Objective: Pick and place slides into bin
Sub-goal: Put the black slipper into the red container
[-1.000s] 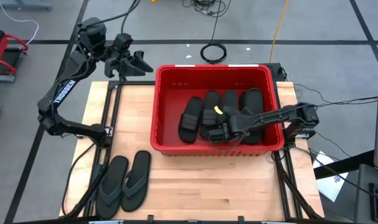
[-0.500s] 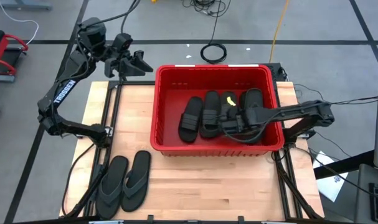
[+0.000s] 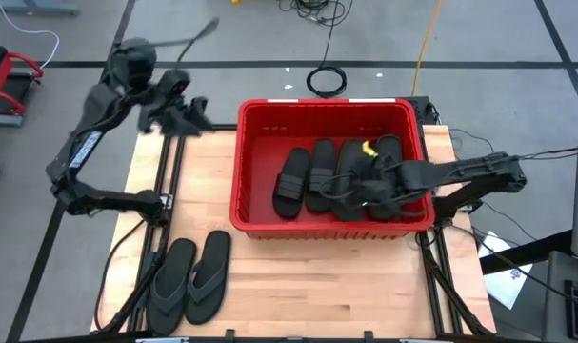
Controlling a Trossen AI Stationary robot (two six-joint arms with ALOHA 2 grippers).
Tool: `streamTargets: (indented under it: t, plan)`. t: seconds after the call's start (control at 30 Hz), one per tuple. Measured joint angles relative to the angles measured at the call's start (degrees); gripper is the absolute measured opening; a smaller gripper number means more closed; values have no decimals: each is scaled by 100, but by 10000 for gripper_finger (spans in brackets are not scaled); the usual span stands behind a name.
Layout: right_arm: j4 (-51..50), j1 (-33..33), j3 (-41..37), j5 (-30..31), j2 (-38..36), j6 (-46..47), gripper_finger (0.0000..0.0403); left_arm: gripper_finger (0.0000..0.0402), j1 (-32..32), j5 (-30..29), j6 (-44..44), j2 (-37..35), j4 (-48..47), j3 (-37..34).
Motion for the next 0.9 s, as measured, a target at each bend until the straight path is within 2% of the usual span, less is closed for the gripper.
streamTargets:
  t: [0.1, 0.2, 0.23, 0.27, 0.33, 0.4, 0.53, 0.63, 0.73, 0.8, 0.9]
  plan:
    - [1344, 16, 7, -215, -417, -1291, 91, 220, -85, -676, 1557, -438, -2171, 0]
    - [2633, 13, 10, -877, -773, -2623, 21, 199, -353, -2211, 2894, -777, -4378, -27]
    - [2981, 9, 11, -1044, -867, -2995, 12, 188, -531, -2770, 2997, -921, -4384, -174]
    - [3306, -2, 14, -1146, -941, -3298, 11, 175, -741, -3120, 2695, -1181, -4227, -398]
    - [3742, -23, 18, -1225, -1076, -3675, 11, 144, -1153, -3261, 1881, -1521, -4085, -818]
    - [3935, -96, 17, -1239, -1161, -3913, 5, 104, -1521, -3372, 1455, -1782, -4085, -1131]
    - [3905, -252, 18, -2069, -1164, -4216, 3, 17, -2114, -3838, 850, -2171, -4181, -1861]
    - [3720, -390, 13, -2583, -1024, -4119, 1, 15, -2439, -3664, 466, -2443, -4007, -2392]
    - [3569, -514, 9, -2799, -948, -4046, 2, 22, -2793, -3362, 82, -2550, -3792, -2910]
    - [3517, -599, 9, -2968, -947, -3963, 1, 24, -3048, -3321, 96, -2559, -3601, -3220]
    - [3424, -743, 9, -3534, -938, -3856, 1, 20, -3424, -3226, 87, -2564, -3294, -3708]
